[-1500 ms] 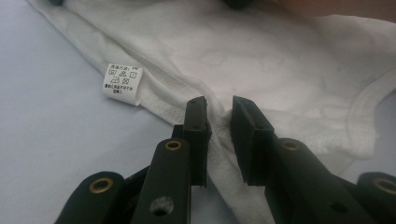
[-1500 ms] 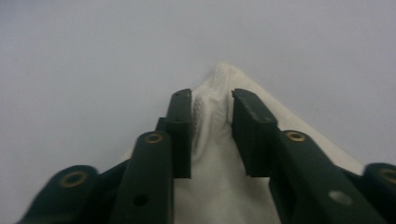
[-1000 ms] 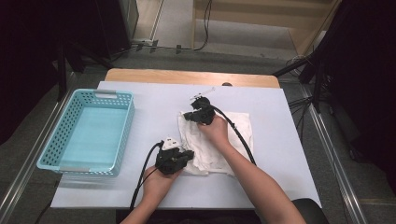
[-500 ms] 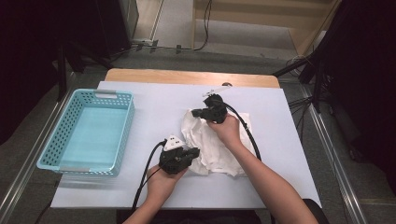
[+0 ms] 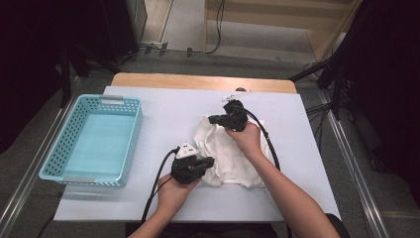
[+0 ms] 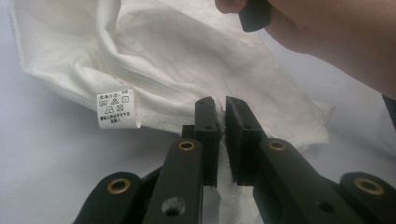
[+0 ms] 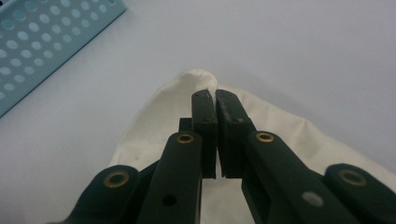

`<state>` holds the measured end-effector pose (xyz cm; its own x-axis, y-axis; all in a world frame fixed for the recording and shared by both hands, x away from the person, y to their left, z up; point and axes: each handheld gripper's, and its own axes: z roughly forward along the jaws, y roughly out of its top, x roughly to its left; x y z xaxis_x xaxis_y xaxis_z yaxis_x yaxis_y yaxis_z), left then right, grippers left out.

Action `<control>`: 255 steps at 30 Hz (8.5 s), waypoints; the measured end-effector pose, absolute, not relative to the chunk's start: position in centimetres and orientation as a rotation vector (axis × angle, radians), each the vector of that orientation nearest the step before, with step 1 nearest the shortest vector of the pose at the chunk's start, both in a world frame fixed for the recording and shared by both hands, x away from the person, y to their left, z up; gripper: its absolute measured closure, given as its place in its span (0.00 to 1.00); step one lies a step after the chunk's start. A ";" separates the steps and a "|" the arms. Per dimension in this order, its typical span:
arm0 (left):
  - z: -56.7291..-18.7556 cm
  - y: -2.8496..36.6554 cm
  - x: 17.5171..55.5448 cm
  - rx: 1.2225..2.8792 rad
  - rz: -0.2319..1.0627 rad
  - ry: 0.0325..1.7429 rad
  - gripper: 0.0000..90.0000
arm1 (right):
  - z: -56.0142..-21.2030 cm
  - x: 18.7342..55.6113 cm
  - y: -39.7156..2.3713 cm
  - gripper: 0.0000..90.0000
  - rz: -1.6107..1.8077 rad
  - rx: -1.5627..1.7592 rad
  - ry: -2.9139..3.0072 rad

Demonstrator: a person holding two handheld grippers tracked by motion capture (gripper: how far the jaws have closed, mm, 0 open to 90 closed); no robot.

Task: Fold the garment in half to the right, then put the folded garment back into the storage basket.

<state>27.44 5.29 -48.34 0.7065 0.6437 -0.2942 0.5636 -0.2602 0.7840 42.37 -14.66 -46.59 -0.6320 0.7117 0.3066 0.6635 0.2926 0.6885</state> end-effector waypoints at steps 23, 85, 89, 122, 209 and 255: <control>-48.3 2.5 28.1 1.992 0.060 0.853 0.93 | -46.4 41.0 -18.1 0.94 1.276 1.388 2.402; -46.3 -4.0 29.1 2.043 -0.060 0.674 0.93 | -46.2 39.6 -27.0 0.94 1.251 1.599 2.167; -46.3 -4.6 29.3 2.058 -0.068 0.666 0.93 | -46.2 39.6 -27.5 0.94 1.251 1.604 2.158; -45.5 -5.8 29.8 2.094 -0.191 0.602 0.61 | -48.3 39.8 -30.6 0.92 1.093 1.719 2.144; -46.5 2.4 32.1 2.079 -0.027 0.755 0.43 | -46.1 38.3 -32.5 0.58 1.135 1.611 2.208; -46.7 2.3 34.4 2.068 -0.075 0.773 0.41 | -47.6 28.2 -29.2 0.29 1.224 1.429 2.368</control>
<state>34.37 2.33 -46.72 0.8029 0.4953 -0.3318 0.5499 -0.4003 0.7331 28.17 -29.24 -47.57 -0.5481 0.7848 0.2891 0.6898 0.2287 0.6869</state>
